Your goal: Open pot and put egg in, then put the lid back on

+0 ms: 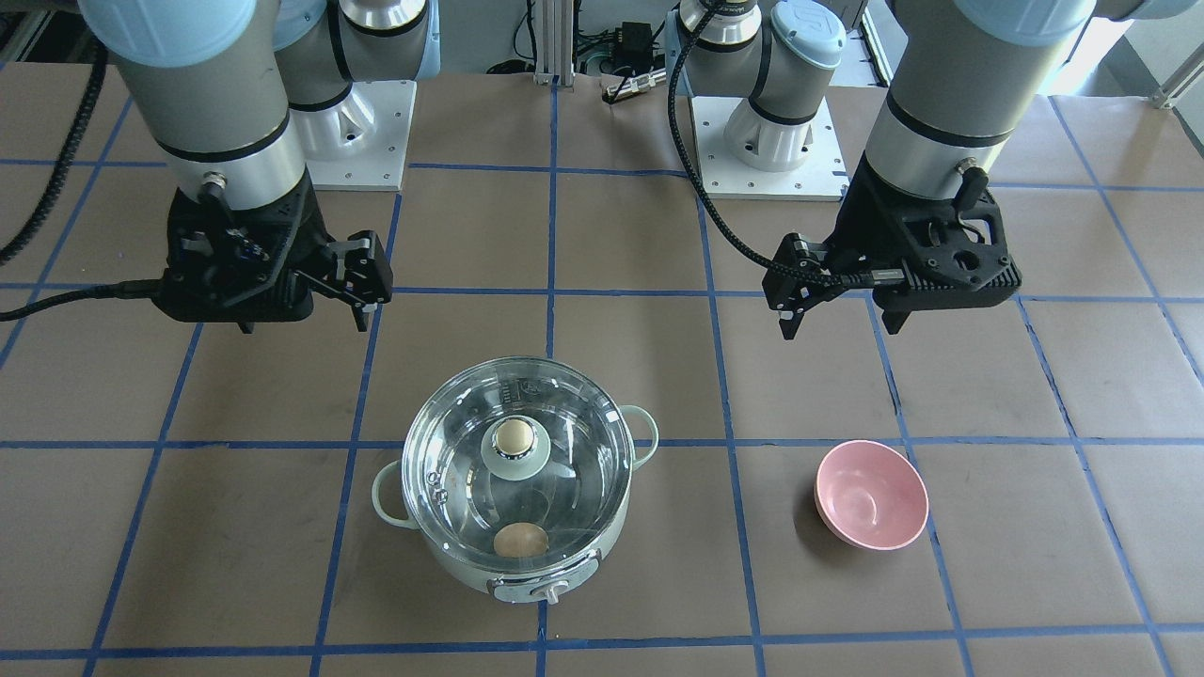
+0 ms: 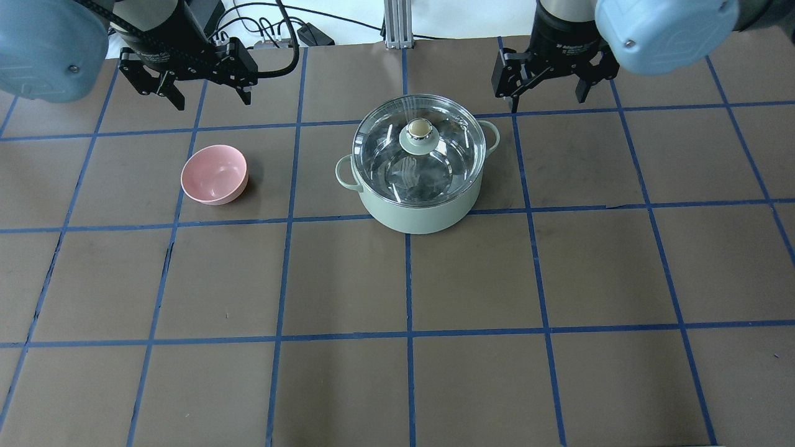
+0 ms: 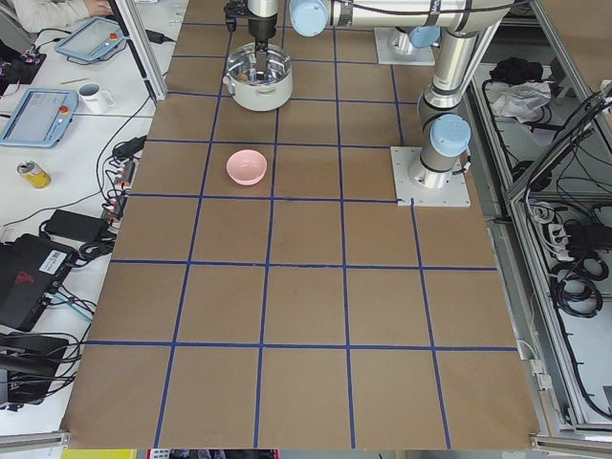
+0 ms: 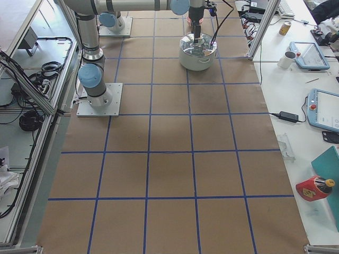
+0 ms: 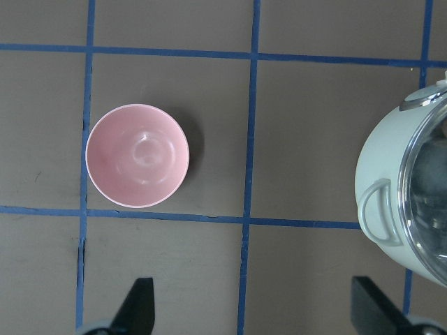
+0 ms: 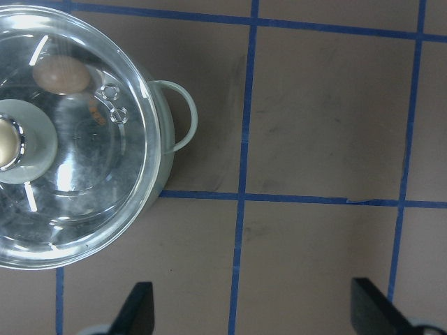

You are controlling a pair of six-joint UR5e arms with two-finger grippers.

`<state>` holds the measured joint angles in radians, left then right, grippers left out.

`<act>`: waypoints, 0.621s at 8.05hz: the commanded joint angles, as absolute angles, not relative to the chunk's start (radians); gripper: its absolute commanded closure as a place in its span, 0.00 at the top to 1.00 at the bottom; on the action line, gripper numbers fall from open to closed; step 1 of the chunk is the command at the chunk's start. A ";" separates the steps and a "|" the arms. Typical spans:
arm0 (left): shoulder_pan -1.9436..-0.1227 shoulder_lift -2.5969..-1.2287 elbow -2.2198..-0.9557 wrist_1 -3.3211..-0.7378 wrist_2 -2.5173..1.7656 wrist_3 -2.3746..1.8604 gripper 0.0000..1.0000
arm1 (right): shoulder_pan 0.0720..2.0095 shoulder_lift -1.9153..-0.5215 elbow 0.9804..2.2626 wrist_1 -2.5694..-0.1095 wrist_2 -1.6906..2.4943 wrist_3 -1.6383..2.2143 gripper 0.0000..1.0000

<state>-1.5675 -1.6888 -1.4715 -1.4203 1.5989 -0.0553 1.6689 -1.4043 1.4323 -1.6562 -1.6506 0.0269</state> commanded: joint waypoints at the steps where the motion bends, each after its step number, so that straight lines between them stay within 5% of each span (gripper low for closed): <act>1: -1.568 -1.689 -1.473 -1.419 1.600 -0.017 1.00 | 1.608 -1.427 1.434 -1.626 -1.655 -0.014 1.00; 5: -1.568 -1.689 -1.473 -1.419 1.598 0.020 1.00 | 1.586 -1.430 1.437 -1.624 -1.654 -0.015 1.00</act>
